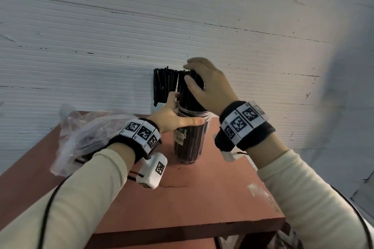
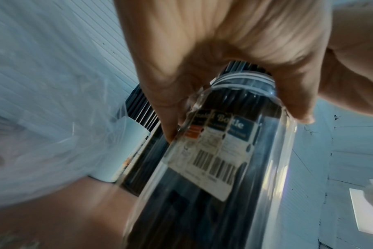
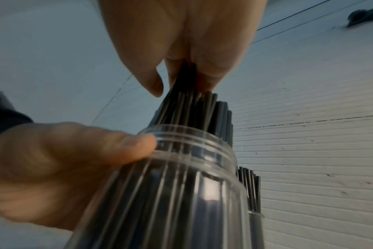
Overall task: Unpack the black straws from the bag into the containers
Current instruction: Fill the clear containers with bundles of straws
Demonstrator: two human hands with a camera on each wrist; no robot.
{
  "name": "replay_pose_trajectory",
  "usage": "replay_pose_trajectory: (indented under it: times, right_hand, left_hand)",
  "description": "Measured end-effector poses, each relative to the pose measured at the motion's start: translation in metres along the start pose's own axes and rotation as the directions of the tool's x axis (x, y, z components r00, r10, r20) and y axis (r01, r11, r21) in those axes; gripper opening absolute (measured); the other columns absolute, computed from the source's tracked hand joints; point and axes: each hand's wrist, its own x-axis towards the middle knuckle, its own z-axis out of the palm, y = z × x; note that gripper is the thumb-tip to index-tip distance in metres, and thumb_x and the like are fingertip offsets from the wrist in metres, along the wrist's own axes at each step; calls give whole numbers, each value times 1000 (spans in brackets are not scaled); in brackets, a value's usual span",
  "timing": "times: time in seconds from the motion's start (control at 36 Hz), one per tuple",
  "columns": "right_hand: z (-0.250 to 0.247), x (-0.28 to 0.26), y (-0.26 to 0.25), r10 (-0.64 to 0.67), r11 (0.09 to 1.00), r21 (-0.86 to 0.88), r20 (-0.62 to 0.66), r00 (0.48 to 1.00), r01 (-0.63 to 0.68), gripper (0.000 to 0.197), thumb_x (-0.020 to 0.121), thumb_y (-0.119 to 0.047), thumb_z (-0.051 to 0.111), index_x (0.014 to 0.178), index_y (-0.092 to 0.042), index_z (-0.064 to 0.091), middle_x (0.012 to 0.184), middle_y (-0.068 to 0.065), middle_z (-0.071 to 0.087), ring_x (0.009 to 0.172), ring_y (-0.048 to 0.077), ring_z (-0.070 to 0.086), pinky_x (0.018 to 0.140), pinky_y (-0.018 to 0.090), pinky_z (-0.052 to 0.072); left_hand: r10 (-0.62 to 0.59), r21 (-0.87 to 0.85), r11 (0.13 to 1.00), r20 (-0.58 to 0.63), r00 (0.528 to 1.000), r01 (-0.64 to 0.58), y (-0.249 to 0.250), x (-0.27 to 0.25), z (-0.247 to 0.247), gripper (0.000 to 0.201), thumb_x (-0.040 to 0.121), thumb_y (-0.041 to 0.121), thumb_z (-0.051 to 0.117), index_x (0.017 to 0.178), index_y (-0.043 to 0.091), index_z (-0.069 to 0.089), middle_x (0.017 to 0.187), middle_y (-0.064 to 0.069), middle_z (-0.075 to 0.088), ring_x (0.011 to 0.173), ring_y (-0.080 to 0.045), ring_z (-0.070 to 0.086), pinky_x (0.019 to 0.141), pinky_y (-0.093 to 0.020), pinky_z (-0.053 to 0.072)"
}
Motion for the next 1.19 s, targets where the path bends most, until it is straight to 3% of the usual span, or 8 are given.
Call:
replay_pose_trajectory:
  times: [0.14, 0.31, 0.44, 0.56, 0.83, 1.0, 1.11, 1.19]
  right_hand:
    - [2, -17, 2, 22, 999, 49, -24, 999, -21, 28, 95, -17, 54, 119, -7, 63, 130, 3, 53, 112, 8, 53, 92, -1, 30]
    - [-10, -13, 2, 22, 999, 35, -45, 999, -21, 37, 95, -16, 54, 132, -10, 55, 130, 4, 58, 118, 12, 53, 94, -4, 26]
    - [-9, -13, 1, 62, 997, 59, -91, 994, -57, 28, 90, -13, 61, 117, -11, 65, 115, 0, 65, 98, 2, 53, 84, -3, 32]
    - [-16, -7, -1, 67, 995, 74, -93, 993, -61, 21, 86, -13, 67, 107, -12, 68, 104, -3, 65, 87, 1, 53, 81, 3, 41]
    - [-2, -21, 1, 33, 998, 50, -89, 995, -29, 18, 90, -10, 59, 101, -7, 72, 108, 4, 71, 102, 15, 65, 93, 10, 43]
    - [2, -35, -6, 38, 995, 89, -78, 996, -31, 24, 92, -9, 53, 111, -8, 69, 112, 2, 65, 106, 11, 59, 94, 8, 37]
    - [-4, -30, -6, 75, 995, 79, -94, 993, -68, 36, 95, -11, 49, 129, -6, 58, 129, 4, 57, 118, 9, 52, 100, 5, 32]
    - [0, -34, -6, 74, 996, 57, -23, 997, -73, 34, 97, -13, 48, 129, -7, 59, 130, 4, 60, 121, 12, 53, 103, 11, 35]
  left_hand:
    - [-18, 11, 1000, -5, 1000, 18, -3, 1, 2, 97, 65, 46, 86, 137, 16, 27, 125, 4, 58, 114, -11, 57, 100, -35, 47]
    - [-13, 12, 1000, -25, 1000, 14, -1, -3, 4, 91, 70, 43, 83, 138, 17, 28, 125, 5, 54, 114, -12, 55, 100, -32, 44]
    - [-18, -3, 1000, -26, 999, 17, -2, -3, 5, 90, 71, 41, 82, 138, 16, 28, 124, 6, 54, 116, -12, 54, 102, -34, 44]
    - [-12, -1, 1000, -31, 999, 12, -3, -3, 5, 90, 73, 38, 81, 140, 14, 26, 124, 6, 52, 115, -11, 53, 102, -31, 43]
    - [-9, -4, 1000, -28, 1000, 9, -5, -2, 5, 93, 70, 43, 82, 139, 15, 26, 127, 4, 53, 115, -9, 54, 99, -29, 44]
    - [-15, -45, 999, -26, 1000, 14, -7, -4, 5, 122, 40, 73, 84, 137, 24, 28, 128, 5, 58, 116, -9, 58, 102, -40, 48]
    - [-18, -30, 999, -19, 1000, 17, -5, -5, 5, 108, 56, 59, 86, 138, 19, 28, 126, 6, 57, 115, -8, 57, 105, -39, 46]
    - [-15, -37, 999, -20, 1000, 14, -4, -6, 5, 111, 49, 64, 85, 135, 22, 30, 123, 5, 60, 113, -9, 59, 102, -41, 48]
